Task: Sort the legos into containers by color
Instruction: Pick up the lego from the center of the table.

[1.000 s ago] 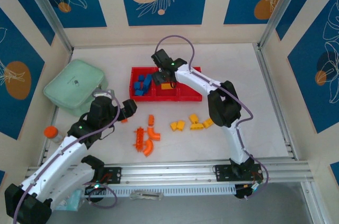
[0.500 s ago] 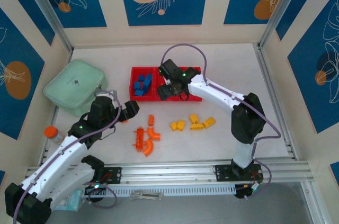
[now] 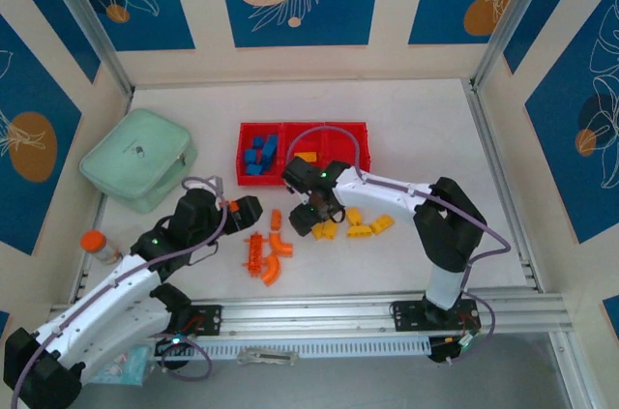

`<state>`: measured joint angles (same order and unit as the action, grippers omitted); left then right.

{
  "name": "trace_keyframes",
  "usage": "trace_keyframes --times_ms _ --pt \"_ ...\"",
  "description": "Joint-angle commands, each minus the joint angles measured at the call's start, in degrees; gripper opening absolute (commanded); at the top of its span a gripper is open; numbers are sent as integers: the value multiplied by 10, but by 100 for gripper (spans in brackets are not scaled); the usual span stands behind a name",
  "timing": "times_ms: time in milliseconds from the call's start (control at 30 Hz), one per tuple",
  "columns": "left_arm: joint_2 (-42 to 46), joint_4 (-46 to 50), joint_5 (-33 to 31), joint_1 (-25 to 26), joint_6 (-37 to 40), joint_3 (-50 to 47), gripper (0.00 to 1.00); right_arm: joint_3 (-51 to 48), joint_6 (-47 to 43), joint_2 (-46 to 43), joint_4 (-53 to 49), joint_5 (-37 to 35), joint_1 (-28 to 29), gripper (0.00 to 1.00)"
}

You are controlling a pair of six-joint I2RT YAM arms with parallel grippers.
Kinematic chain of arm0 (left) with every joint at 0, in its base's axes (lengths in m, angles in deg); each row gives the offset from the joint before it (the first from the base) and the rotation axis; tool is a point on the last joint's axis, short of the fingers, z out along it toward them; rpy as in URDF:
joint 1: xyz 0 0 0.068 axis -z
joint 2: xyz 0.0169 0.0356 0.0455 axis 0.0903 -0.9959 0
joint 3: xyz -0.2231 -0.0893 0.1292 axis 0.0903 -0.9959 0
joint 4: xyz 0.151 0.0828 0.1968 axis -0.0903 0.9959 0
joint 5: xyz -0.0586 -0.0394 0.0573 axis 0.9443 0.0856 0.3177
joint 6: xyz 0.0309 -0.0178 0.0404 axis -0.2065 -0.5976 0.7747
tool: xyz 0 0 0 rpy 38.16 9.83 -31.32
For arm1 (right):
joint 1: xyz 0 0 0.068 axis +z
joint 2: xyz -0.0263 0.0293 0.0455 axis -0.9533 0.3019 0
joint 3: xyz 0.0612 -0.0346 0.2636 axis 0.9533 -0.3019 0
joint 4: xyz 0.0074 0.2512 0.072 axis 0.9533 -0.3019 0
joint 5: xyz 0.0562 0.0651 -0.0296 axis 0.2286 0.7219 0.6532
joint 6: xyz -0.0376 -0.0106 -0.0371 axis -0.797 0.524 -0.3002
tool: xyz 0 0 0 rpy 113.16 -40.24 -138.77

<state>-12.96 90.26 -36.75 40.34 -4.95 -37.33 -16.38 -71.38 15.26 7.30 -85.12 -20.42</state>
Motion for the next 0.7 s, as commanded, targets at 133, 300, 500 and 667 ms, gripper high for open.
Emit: trace_keyframes --times_ms 133,300,500,667 --pt "-11 -23 -26 22 -19 -8 99 -14 -3 22 4 16 6 73" --pt "-21 -26 -30 26 -19 -8 99 -4 -1 49 9 9 8 68" --pt "-24 -30 -29 26 -20 -10 99 4 -6 71 16 2 13 60" --pt "-27 -32 -31 27 -20 -10 99 3 -7 76 17 3 14 53"
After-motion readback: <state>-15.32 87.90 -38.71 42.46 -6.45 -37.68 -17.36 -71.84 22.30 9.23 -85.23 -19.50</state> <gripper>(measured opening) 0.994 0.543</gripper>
